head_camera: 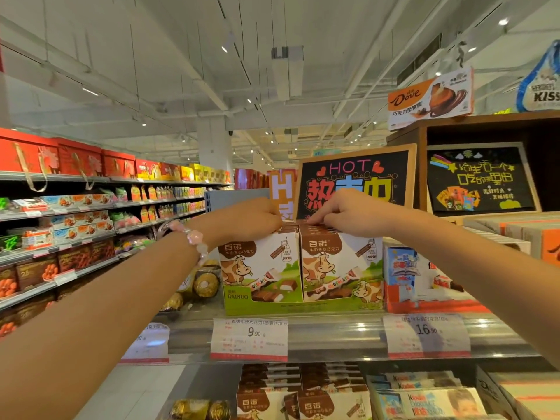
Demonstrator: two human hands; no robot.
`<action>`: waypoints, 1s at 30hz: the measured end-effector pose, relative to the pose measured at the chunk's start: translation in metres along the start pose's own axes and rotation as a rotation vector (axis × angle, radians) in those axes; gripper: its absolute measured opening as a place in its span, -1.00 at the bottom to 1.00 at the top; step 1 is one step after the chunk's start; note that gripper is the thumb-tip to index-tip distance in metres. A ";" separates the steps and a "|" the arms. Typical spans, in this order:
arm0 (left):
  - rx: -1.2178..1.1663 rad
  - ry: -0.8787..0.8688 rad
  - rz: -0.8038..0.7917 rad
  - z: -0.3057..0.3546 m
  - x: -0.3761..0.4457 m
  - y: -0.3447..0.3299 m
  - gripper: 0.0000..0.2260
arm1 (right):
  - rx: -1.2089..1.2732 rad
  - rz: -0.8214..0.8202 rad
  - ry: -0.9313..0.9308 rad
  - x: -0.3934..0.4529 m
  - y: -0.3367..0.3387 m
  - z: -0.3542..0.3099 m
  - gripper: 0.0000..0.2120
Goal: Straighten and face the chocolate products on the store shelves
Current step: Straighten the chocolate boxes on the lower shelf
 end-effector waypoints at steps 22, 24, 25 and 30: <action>-0.373 0.062 0.129 0.009 0.015 0.003 -0.82 | 0.420 -0.059 -0.520 -0.018 0.012 0.082 -0.71; -0.428 0.081 0.092 0.007 0.015 0.001 -0.82 | 0.445 -0.047 -0.535 -0.018 0.012 0.085 -0.71; -0.455 0.092 0.074 0.006 0.015 0.000 -0.82 | 0.465 -0.048 -0.537 -0.017 0.010 0.086 -0.70; -0.388 0.094 0.026 0.008 0.013 -0.004 -0.82 | 0.395 -0.019 -0.464 -0.019 0.015 0.078 -0.74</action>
Point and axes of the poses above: each hand's wrist, its own x-axis towards the middle knuckle, its own y-axis out of the back of the hand, z = x × y, the point moved 8 cm from there along x, towards the middle knuckle, and after that the axes turned 14 degrees about -z, right-handed, at the moved point
